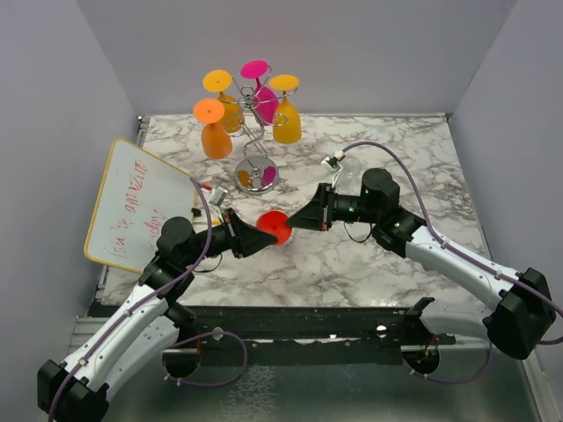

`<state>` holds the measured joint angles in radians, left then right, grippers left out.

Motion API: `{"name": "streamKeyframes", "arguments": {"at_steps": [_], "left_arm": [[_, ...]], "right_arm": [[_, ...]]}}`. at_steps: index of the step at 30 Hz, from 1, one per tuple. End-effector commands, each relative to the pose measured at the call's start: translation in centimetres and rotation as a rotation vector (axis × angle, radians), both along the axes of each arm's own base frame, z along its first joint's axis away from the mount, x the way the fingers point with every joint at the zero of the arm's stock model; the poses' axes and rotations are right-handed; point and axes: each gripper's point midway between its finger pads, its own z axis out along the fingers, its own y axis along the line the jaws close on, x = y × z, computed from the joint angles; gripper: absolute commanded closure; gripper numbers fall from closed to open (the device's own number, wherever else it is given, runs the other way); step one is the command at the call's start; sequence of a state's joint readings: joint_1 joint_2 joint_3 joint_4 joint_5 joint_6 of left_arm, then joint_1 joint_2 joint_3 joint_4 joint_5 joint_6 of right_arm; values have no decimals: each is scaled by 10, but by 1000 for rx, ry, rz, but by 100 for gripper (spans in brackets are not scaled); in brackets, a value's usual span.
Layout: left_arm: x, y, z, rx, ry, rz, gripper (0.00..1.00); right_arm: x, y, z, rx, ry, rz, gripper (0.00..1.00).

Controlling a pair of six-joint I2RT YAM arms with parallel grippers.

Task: Take the wine glass off the wine glass rack
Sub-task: Place the wine glass at the center of the board.

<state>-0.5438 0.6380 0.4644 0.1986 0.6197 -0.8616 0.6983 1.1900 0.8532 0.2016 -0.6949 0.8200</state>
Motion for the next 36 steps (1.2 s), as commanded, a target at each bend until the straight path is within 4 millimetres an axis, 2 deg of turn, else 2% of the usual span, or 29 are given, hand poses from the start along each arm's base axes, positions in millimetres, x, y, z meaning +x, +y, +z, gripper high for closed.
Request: {"name": "streamKeyframes", "arguments": {"at_steps": [1, 6, 10, 14, 18, 23, 26, 27, 28, 31, 36], "left_arm": [[-9, 0, 4, -9, -73, -38, 81], [1, 8, 1, -25, -70, 56, 85], [1, 9, 1, -19, -99, 62, 100], [1, 7, -4, -6, -84, 47, 100], [3, 5, -9, 10, -78, 39, 100], [6, 7, -16, 36, -119, 57, 100], [4, 9, -19, 48, -155, 54, 100], [4, 10, -20, 51, -165, 57, 100], [3, 10, -20, 50, -174, 59, 100], [2, 13, -23, 51, -190, 73, 100], [-3, 18, -21, 55, -278, 80, 100]], "right_arm": [[-1, 3, -2, 16, -5, 25, 99], [-7, 6, -5, 6, -4, 82, 99], [-10, 5, -9, -13, -4, 105, 98], [-11, 5, -14, -21, 4, 113, 94], [-11, 6, -14, -7, 0, 118, 68], [-6, 3, -13, -18, -24, 76, 51], [7, -1, -13, -62, -49, -12, 41], [15, -4, -13, -90, -59, -61, 30], [24, -9, -13, -117, -75, -120, 24], [46, -24, -9, -163, -148, -276, 17], [66, -53, -3, -234, -243, -455, 10]]}}
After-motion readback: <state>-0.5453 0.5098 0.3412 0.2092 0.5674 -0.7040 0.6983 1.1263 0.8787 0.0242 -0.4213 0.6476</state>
